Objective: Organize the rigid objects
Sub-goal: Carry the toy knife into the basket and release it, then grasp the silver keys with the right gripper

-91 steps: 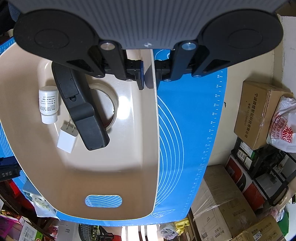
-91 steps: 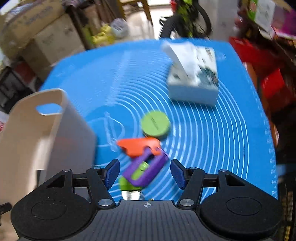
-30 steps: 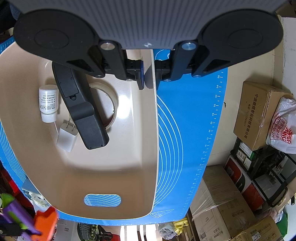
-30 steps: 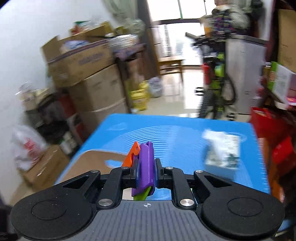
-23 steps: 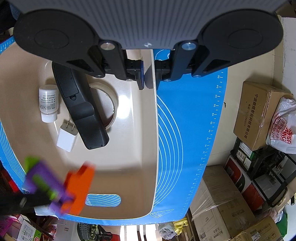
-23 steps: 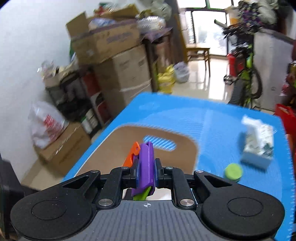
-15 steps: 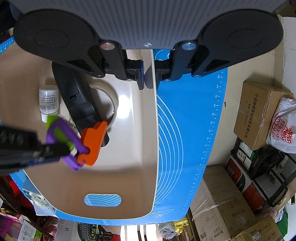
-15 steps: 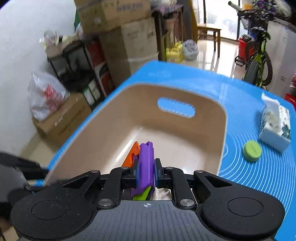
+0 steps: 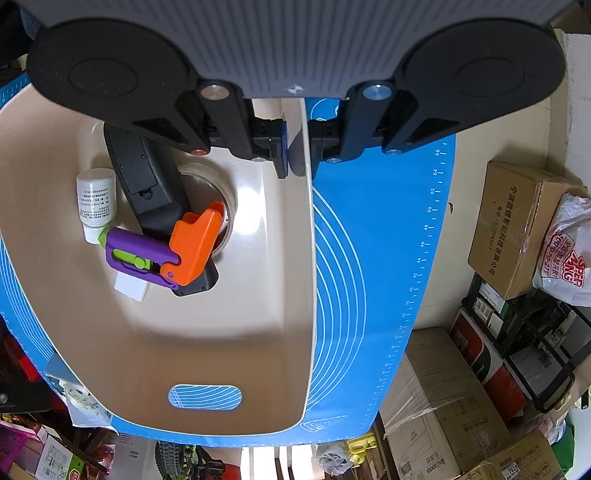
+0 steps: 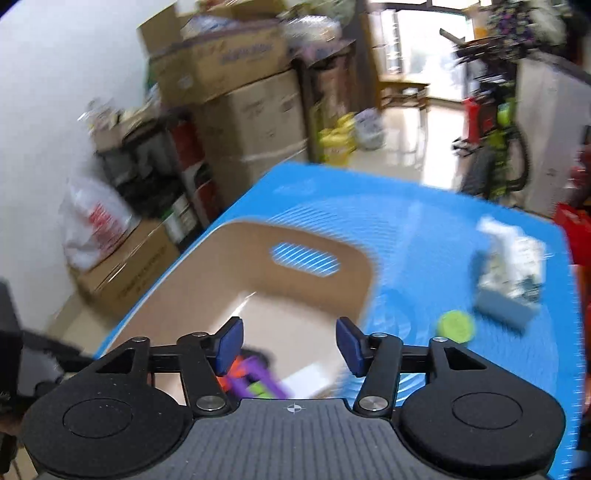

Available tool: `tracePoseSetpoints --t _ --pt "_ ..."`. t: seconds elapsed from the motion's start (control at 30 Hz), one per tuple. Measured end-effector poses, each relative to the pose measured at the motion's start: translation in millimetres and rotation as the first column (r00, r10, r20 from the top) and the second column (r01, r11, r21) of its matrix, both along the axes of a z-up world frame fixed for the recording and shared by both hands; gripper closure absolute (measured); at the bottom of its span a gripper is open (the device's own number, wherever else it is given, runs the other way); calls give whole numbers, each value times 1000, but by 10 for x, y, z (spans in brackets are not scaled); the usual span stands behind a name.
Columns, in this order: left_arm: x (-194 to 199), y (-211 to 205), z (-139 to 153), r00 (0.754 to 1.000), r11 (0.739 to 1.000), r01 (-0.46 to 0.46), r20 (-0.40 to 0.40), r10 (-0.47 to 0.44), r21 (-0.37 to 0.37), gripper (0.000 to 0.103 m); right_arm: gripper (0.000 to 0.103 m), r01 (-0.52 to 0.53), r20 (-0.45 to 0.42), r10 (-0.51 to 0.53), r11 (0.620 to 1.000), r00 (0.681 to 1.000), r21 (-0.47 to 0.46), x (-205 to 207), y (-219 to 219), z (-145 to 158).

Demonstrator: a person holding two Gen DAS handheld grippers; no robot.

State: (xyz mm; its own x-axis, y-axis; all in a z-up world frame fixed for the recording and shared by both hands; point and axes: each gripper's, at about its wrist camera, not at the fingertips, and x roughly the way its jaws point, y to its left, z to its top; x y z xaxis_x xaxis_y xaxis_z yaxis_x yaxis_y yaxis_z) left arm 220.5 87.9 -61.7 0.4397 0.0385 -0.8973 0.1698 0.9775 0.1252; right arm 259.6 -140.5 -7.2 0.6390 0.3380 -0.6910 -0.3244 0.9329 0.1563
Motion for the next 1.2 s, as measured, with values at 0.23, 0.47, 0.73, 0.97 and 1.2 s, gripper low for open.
tracePoseSetpoints --t 0.23,0.47,0.73,0.97,1.2 --pt "0 12 -1 1000 1000 1 2 -1 2 93 37 130 -38 -134 988 990 -84 140 -564 -222" --pt "2 13 -3 1000 1000 1 2 -1 3 93 37 16 -197 -64 972 978 -233 141 -644 -874" --pt "-5 17 -6 1000 1000 3 1 -3 2 93 39 -82 -232 13 954 973 -288 194 -442 -1185" --pt "-5 15 -6 1000 1000 2 1 -2 2 93 66 -152 -265 76 948 961 -279 197 -455 -1354" --pt "-9 34 3 1000 1000 -1 2 1 1 93 86 -103 -274 42 972 961 -213 225 -531 -1187"
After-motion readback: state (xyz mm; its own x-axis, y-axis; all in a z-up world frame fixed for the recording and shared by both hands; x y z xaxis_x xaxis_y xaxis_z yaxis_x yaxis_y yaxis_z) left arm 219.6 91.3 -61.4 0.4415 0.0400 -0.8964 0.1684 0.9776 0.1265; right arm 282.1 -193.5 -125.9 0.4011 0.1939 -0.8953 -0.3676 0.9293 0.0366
